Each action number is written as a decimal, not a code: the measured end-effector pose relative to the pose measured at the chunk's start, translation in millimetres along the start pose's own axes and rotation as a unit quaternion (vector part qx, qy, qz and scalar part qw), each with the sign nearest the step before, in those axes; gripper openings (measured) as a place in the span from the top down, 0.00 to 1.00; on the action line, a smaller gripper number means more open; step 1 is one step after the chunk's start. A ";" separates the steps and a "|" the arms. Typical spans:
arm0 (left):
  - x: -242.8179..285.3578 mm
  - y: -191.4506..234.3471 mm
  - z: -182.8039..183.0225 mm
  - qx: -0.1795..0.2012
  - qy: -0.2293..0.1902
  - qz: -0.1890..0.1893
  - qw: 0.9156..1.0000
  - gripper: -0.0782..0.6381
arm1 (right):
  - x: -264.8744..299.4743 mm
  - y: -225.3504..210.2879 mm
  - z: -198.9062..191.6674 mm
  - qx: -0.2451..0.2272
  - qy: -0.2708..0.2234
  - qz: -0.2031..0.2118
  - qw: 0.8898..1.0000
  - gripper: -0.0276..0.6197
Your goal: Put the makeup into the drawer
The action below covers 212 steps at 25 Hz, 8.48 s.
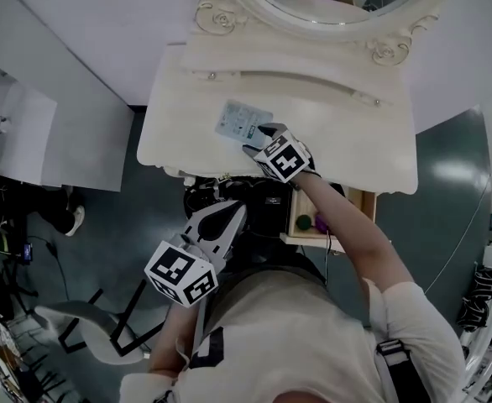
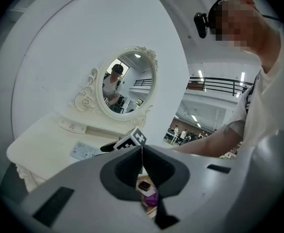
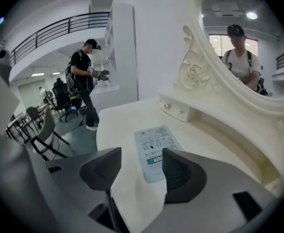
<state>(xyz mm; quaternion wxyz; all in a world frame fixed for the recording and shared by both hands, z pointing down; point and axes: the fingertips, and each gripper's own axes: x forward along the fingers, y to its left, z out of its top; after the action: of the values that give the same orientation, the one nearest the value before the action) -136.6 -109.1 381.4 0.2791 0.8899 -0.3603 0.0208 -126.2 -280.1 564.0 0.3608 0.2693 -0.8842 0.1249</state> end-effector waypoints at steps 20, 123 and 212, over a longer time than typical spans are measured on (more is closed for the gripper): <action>-18.2 17.7 -1.4 -0.005 0.001 0.033 0.999 0.81 | 47.2 -14.0 -47.6 0.028 0.081 -0.004 0.996 0.55; 54.9 -147.7 -49.1 0.107 0.054 -0.064 0.991 0.81 | -256.6 48.6 -270.4 0.014 0.090 -0.147 0.985 0.91; -7.1 -163.1 -76.2 0.091 0.028 0.008 0.995 0.81 | -364.1 176.3 -97.1 0.115 -0.278 0.120 0.946 0.91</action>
<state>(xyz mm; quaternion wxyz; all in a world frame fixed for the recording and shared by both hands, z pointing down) -22.8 29.6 365.4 0.2069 0.9078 -0.3558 0.0800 45.9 46.0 371.3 0.0495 0.2254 -0.9546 0.1885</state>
